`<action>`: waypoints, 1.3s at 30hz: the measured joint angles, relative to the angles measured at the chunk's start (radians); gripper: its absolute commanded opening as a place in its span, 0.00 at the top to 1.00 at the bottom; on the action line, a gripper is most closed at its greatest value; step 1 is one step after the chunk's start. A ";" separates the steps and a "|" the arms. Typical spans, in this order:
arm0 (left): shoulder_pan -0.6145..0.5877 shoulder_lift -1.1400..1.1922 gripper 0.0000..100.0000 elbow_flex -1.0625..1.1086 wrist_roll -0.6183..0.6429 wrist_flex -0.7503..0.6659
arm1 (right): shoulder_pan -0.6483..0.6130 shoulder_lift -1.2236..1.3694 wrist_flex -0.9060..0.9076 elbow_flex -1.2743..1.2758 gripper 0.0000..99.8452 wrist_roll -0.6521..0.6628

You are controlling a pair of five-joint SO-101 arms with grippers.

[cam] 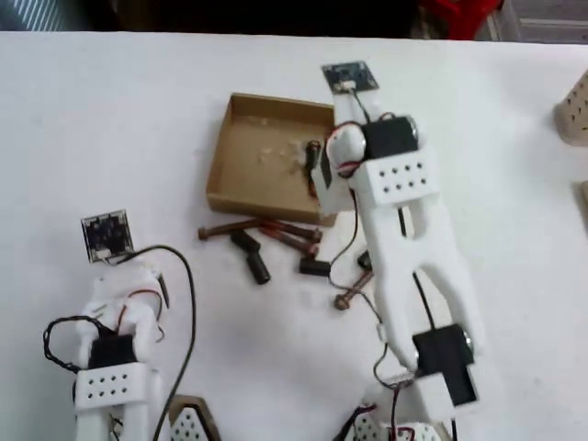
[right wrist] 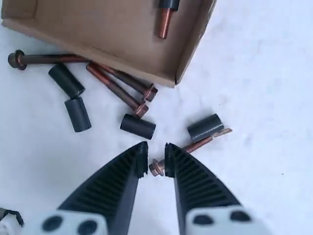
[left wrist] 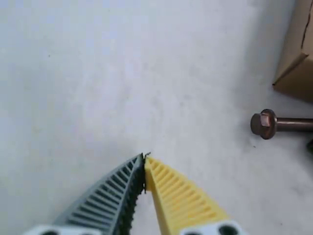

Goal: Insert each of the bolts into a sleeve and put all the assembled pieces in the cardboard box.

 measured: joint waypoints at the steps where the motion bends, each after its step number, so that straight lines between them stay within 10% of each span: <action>1: 0.000 0.000 0.98 0.000 0.000 0.000 | -0.014 -0.038 -0.028 0.055 0.95 0.000; 16: 0.000 0.000 0.98 0.000 0.000 0.000 | -0.396 -0.157 -0.542 0.621 0.95 0.000; 31: 0.000 0.000 0.98 0.000 0.000 0.000 | -0.437 0.110 -0.635 0.505 0.93 0.000; 39: 0.000 0.000 0.98 0.000 0.000 0.000 | -0.445 0.176 -0.663 0.503 0.74 0.000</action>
